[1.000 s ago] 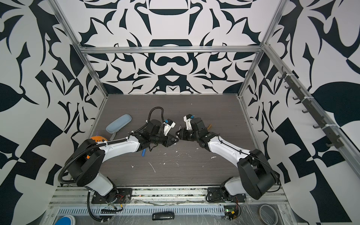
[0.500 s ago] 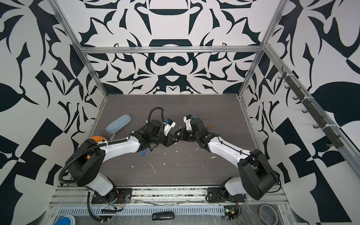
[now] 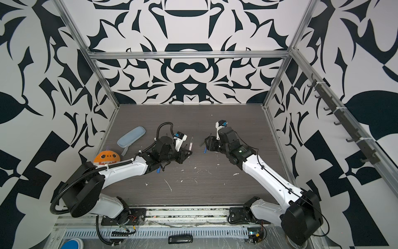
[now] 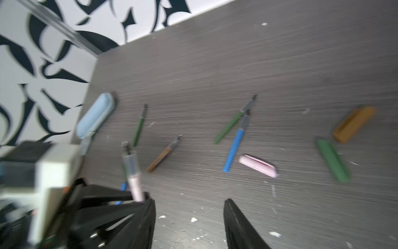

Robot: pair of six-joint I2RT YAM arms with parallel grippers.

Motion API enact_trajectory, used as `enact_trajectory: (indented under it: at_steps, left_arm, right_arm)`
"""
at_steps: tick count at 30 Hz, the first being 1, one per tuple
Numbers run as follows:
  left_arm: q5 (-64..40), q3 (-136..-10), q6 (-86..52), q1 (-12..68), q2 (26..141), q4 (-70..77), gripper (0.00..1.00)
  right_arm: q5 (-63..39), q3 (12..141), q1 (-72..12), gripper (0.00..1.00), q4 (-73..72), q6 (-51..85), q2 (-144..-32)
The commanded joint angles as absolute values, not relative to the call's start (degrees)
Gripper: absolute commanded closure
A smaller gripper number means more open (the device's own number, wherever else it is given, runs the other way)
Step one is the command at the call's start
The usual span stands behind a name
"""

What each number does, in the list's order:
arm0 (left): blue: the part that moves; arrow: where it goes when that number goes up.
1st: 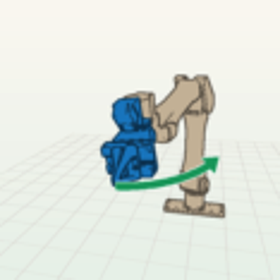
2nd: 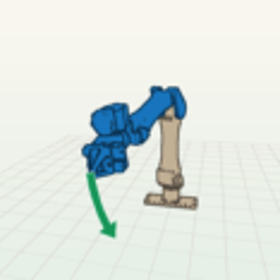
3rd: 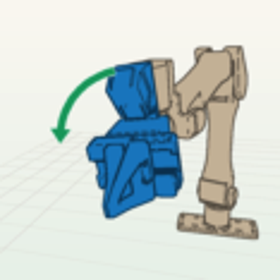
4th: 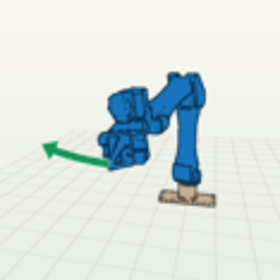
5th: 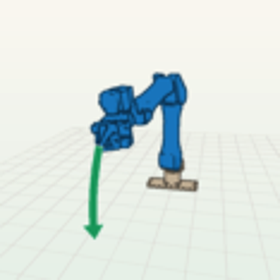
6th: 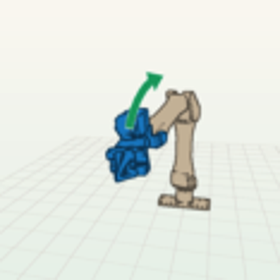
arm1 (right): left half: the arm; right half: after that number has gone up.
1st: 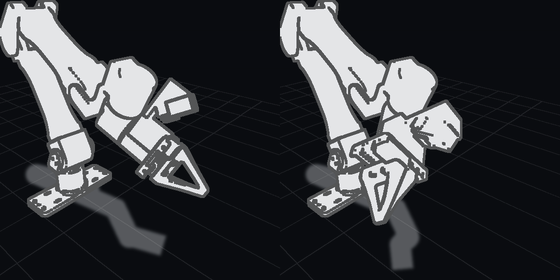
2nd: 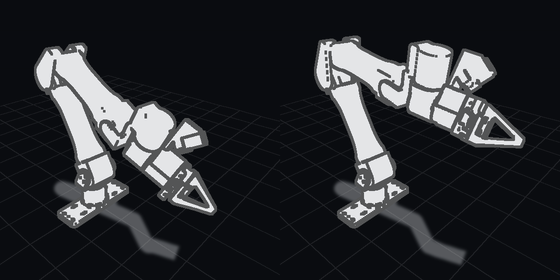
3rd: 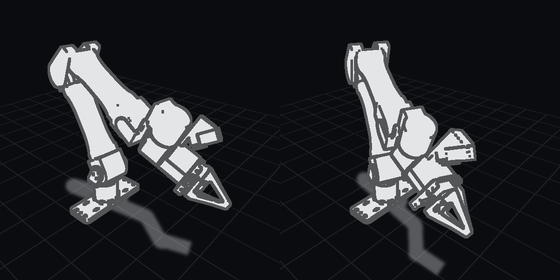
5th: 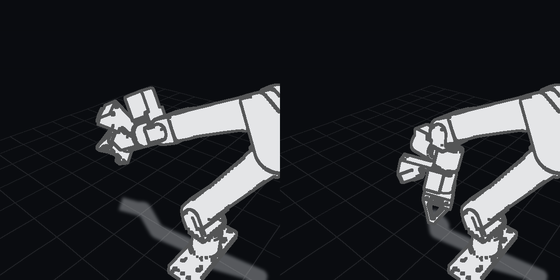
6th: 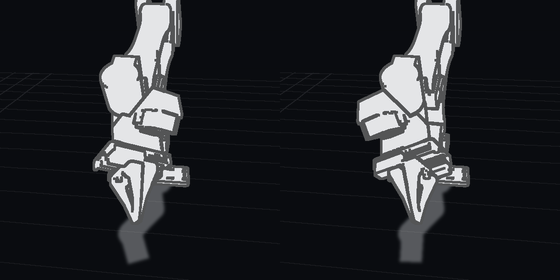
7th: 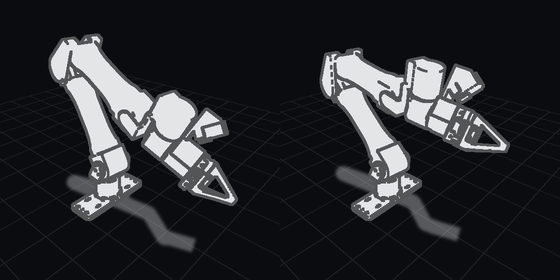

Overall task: Insert pens into pen caps
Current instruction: Pick up a pen from the center of the table, then move the pen cap to the center of the table.

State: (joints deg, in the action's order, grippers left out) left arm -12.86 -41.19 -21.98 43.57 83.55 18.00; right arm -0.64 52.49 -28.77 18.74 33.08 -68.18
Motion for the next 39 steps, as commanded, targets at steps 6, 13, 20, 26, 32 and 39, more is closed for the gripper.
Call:
enact_trajectory:
  at_steps: [6,13,20,26,32,39]
  left_arm:
    - [-16.9,-31.31,-21.88,43.86,81.37,41.9,0.98]
    - [-16.02,-32.93,-21.68,44.65,76.74,35.61,0.99]
    - [-10.87,-28.93,-22.45,45.87,74.13,34.2,0.99]
    - [-9.85,-25.92,-23.06,46.7,70.72,34.11,0.99]
    - [-10.05,-25.73,-23.01,47.07,70.05,32.74,0.98]
    - [-10.25,-26.63,-22.73,47.26,69.53,30.52,0.98]
  right_arm:
    - [1.37,57.29,-23.14,0.44,25.57,27.21,-79.99]
    - [0.18,63.22,-22.85,0.39,25.5,25.16,-92.61]
    - [2.87,67.58,-22.85,0.38,26.11,24.63,-101.42]
    - [2.9,66.4,-22.94,0.4,25.06,24.23,-103.26]
    - [2.11,65.04,-23.2,0.41,23.9,23.77,-103.25]
    - [2.11,63.28,-25.35,0.41,24.86,22.78,-102.88]
